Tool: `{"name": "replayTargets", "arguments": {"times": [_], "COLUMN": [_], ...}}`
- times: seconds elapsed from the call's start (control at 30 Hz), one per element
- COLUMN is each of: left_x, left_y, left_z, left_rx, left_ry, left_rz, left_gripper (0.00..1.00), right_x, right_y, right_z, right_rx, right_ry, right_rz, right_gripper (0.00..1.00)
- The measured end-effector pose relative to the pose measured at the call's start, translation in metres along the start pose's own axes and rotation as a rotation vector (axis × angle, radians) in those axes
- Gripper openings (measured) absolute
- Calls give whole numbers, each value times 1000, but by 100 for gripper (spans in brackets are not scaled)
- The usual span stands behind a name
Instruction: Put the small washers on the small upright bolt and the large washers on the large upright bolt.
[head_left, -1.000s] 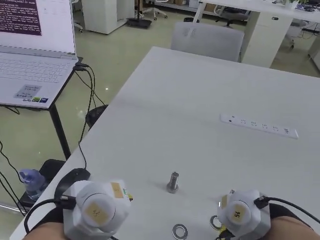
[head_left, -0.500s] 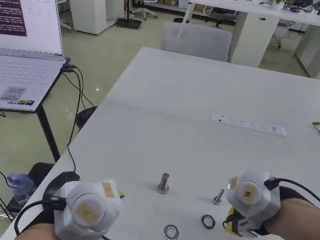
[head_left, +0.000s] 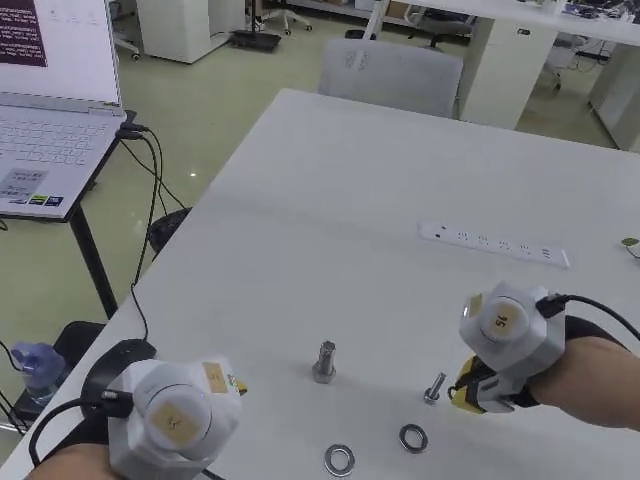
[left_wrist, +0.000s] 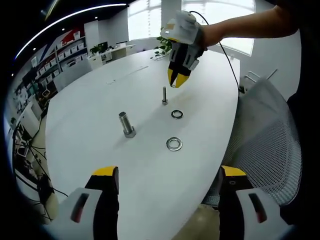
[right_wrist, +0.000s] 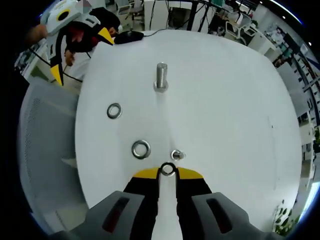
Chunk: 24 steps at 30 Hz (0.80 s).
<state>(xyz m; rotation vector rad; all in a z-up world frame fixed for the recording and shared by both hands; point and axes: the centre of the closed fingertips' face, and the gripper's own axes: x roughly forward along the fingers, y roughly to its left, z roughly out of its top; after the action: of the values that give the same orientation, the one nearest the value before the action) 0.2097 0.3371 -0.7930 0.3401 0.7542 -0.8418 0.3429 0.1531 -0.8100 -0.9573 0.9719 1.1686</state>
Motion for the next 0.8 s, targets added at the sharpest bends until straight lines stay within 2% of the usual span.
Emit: {"name": "replayTargets", "arguments": {"times": [0.37, 0.8], "left_x": [2, 4], "left_y": [2, 6], "left_z": [0, 1], "left_rx": [-15, -7], "left_ry": [-10, 1], "left_rz": [8, 5], "left_gripper": [83, 84], "right_x": [0, 12], "right_y": [-18, -18], "right_z": [7, 12], "right_rx": [6, 5], "right_ry": [-4, -1], "right_rz": [-16, 4], "right_gripper": [12, 12]}}
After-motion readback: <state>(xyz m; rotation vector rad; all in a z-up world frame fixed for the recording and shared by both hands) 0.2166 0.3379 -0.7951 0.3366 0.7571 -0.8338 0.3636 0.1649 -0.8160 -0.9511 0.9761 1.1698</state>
